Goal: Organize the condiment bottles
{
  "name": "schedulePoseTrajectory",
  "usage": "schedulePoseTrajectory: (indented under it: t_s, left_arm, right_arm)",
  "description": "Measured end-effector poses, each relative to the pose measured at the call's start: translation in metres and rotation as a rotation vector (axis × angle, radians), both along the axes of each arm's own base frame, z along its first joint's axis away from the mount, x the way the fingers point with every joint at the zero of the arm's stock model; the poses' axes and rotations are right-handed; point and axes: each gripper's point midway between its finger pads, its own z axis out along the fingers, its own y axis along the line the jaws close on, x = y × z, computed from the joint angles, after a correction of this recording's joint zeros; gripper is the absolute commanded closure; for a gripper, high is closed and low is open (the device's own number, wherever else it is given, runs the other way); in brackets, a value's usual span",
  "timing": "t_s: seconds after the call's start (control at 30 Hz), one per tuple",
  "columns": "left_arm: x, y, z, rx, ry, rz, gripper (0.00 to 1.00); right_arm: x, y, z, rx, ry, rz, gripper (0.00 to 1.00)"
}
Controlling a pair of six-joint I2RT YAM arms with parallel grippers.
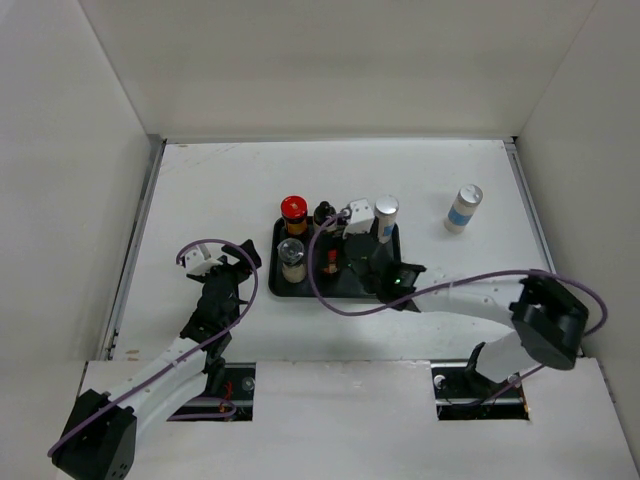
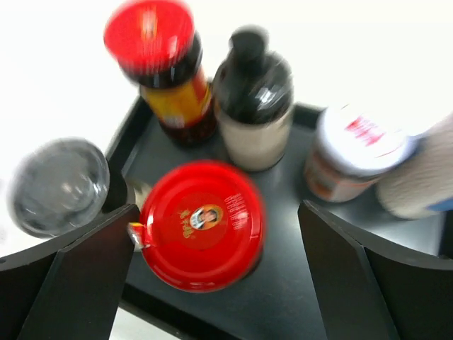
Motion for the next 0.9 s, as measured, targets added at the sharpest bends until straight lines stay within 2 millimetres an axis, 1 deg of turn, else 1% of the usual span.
schedulePoseTrajectory:
  t_s: [0.07,0.13,0.17,0.2,0.23,0.27,0.33,0.4,0.47,0.53,0.6,0.7,0.87,0.9]
  left_arm:
    - [0.000,0.000,0.000,0.000,-0.001,0.000,0.17]
    - [0.000,0.000,0.000,0.000,0.000,0.000,0.17]
    - [0.000,0.000,0.000,0.000,0.000,-0.002,0.17]
    - [0.000,-0.001,0.000,0.000,0.000,-0.003,0.17]
    - [0.000,-0.001,0.000,0.000,0.000,-0.005,0.17]
    - [0.000,-0.001,0.000,0.000,0.000,-0.005,0.17]
    - [0.000,-0.001,0.000,0.000,0.000,-0.005,0.17]
    - [0.000,-0.001,0.000,-0.001,0.000,-0.007,0.17]
    - [0.000,-0.002,0.000,-0.001,0.000,-0.009,0.17]
    - [0.000,-0.002,0.000,-0.001,0.001,-0.009,0.17]
    - [0.000,-0.002,-0.001,0.000,0.003,-0.009,0.17]
    - [0.000,-0.003,-0.001,0.001,0.003,-0.011,0.17]
    - [0.000,-0.003,-0.001,0.001,0.003,-0.012,0.17]
    - [0.000,-0.003,-0.001,0.000,0.003,-0.012,0.17]
  right_arm:
    - [0.006,-0.019,0.030,0.053,-0.037,-0.037,0.00]
    - [0.019,-0.052,0.065,0.118,-0.092,-0.116,0.00]
    - [0.029,-0.076,0.081,0.148,-0.123,-0.176,0.00]
    - [0.039,-0.101,0.094,0.167,-0.151,-0.244,0.00]
    - [0.052,-0.133,0.106,0.177,-0.182,-0.334,0.00]
    - [0.063,-0.165,0.114,0.177,-0.207,-0.428,0.00]
    - [0.080,-0.227,0.115,0.140,-0.229,-0.607,0.00]
    - [0.092,-0.277,0.104,0.069,-0.209,-0.751,0.00]
    - [0.102,-0.312,0.087,-0.001,-0.164,-0.844,0.00]
    - [0.111,-0.333,0.068,-0.063,-0.109,-0.896,0.00]
    - [0.118,-0.343,0.051,-0.104,-0.057,-0.907,0.00]
    - [0.130,-0.347,0.034,-0.123,0.003,-0.889,0.00]
    - [0.146,-0.352,0.019,-0.116,0.059,-0.872,0.00]
    - [0.147,-0.354,0.014,-0.116,0.071,-0.873,0.02]
